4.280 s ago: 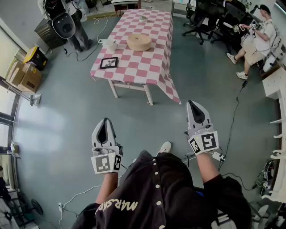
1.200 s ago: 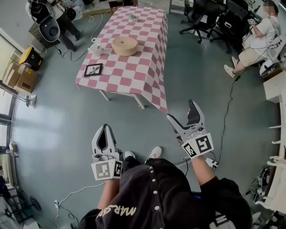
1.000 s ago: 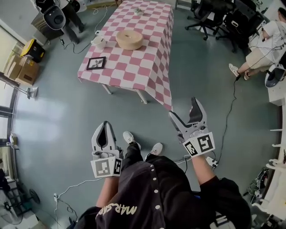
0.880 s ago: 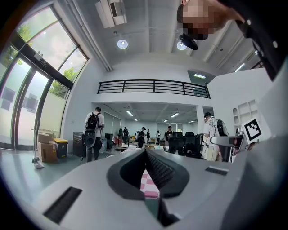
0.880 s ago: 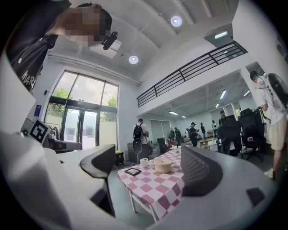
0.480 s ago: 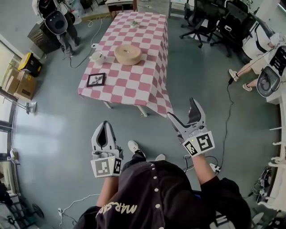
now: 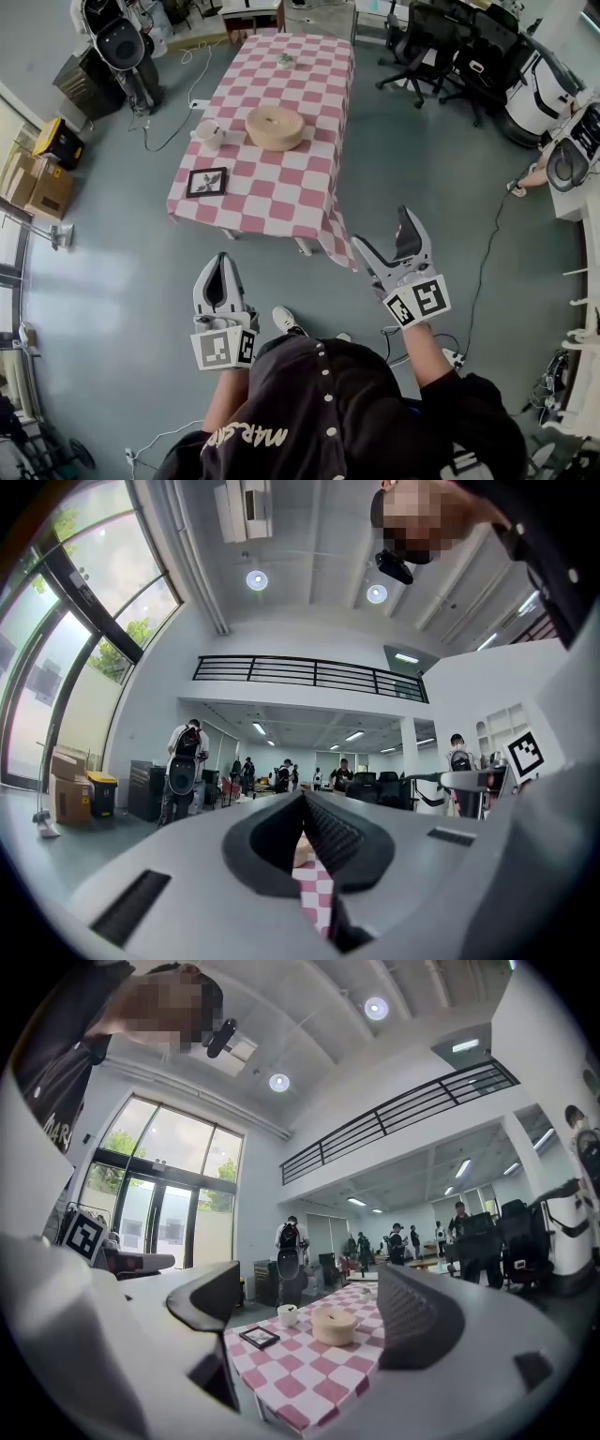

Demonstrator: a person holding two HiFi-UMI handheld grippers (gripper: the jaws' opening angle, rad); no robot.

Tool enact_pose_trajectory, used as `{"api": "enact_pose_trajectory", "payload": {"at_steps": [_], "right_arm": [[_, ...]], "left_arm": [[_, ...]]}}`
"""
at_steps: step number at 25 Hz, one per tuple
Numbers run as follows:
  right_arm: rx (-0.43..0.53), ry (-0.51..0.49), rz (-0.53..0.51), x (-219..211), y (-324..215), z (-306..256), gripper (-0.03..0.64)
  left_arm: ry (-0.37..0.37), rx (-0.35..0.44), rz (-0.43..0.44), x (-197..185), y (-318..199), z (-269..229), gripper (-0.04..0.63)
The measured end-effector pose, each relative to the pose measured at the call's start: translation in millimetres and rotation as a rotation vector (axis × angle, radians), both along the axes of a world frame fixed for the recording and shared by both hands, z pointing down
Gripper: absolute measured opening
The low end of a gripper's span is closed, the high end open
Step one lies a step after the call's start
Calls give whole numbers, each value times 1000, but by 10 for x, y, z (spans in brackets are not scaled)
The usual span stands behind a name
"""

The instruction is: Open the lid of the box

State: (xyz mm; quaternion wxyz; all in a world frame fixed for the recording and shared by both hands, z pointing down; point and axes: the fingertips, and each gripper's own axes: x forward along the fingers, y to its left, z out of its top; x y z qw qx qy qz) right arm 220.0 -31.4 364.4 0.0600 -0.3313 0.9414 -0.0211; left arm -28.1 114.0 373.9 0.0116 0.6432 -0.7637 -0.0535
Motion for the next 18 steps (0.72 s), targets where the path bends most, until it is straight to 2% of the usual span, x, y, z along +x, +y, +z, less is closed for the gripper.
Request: {"api": "enact_pose_trajectory", "payload": {"at_steps": [18], "right_arm": [[9, -3, 69, -741, -218, -37, 446]], "left_arm": [[1, 27, 49, -876, -243, -19, 8]]}}
